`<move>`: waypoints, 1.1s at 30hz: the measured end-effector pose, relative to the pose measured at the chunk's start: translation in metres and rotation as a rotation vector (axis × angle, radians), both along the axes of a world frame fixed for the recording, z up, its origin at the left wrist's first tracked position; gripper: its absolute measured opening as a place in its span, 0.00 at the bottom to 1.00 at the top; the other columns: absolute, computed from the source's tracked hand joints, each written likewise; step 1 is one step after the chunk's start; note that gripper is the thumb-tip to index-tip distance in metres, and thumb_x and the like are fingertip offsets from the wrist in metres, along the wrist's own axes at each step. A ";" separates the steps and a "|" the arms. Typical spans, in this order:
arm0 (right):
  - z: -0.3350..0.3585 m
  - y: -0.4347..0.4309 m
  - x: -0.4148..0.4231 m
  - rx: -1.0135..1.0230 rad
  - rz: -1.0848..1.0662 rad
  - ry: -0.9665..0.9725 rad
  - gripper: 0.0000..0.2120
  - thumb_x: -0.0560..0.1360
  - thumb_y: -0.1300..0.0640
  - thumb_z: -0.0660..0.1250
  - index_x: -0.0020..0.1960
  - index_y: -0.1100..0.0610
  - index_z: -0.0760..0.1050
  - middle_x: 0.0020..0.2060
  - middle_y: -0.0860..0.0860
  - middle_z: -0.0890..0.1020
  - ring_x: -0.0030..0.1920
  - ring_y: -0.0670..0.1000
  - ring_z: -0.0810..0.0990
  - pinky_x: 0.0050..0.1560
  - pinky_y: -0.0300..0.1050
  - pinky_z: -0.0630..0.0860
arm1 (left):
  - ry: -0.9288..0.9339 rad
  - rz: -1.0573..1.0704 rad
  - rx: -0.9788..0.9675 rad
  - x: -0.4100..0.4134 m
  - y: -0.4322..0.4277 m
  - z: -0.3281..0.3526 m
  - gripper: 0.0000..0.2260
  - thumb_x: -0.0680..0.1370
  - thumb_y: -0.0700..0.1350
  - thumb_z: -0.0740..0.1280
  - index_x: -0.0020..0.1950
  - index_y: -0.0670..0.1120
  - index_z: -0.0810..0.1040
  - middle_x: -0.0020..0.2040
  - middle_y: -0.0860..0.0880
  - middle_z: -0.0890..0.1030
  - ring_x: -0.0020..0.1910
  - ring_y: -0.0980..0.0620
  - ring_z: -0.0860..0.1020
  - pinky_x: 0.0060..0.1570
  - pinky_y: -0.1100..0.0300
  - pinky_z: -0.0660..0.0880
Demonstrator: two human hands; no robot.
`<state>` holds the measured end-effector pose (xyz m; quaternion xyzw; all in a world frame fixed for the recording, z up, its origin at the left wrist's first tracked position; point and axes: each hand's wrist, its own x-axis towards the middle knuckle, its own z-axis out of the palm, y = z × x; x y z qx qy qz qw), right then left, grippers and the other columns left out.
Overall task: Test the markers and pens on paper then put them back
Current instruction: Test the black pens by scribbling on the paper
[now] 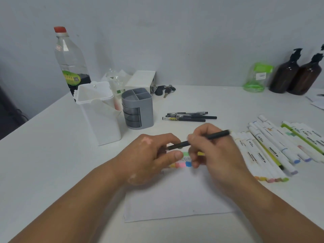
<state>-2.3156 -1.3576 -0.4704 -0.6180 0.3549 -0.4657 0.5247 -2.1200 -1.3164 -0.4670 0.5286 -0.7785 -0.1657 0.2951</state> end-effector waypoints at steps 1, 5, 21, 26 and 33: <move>0.001 -0.002 -0.003 0.045 -0.042 -0.079 0.05 0.70 0.54 0.67 0.35 0.52 0.76 0.24 0.54 0.74 0.26 0.54 0.74 0.27 0.48 0.73 | -0.011 0.024 0.017 0.006 0.000 0.000 0.09 0.80 0.56 0.66 0.56 0.54 0.80 0.30 0.57 0.75 0.30 0.55 0.73 0.33 0.69 0.67; 0.004 -0.001 -0.012 0.214 0.020 -0.189 0.14 0.68 0.54 0.62 0.40 0.58 0.85 0.28 0.60 0.79 0.27 0.56 0.78 0.25 0.45 0.75 | -0.129 0.132 0.080 0.026 -0.002 -0.001 0.05 0.76 0.53 0.73 0.50 0.57 0.83 0.30 0.58 0.76 0.34 0.59 0.74 0.33 0.70 0.67; -0.017 0.021 0.014 0.024 0.097 0.426 0.06 0.70 0.61 0.70 0.38 0.51 0.81 0.26 0.54 0.82 0.26 0.50 0.78 0.28 0.42 0.76 | -0.152 0.165 0.166 0.025 -0.007 -0.008 0.11 0.70 0.61 0.76 0.46 0.57 0.84 0.31 0.58 0.78 0.33 0.61 0.74 0.33 0.68 0.68; -0.015 0.023 0.014 0.003 0.112 0.467 0.02 0.67 0.56 0.69 0.38 0.51 0.81 0.27 0.54 0.82 0.26 0.50 0.78 0.30 0.45 0.75 | -0.163 0.171 0.169 0.025 -0.008 -0.008 0.11 0.70 0.61 0.76 0.46 0.58 0.84 0.31 0.58 0.78 0.33 0.61 0.74 0.32 0.69 0.67; -0.014 0.022 0.013 0.000 0.093 0.497 0.04 0.69 0.58 0.69 0.37 0.51 0.80 0.26 0.54 0.82 0.25 0.49 0.78 0.30 0.43 0.76 | -0.168 0.176 0.176 0.026 -0.009 -0.010 0.13 0.69 0.63 0.75 0.48 0.58 0.84 0.31 0.59 0.77 0.33 0.62 0.74 0.32 0.69 0.68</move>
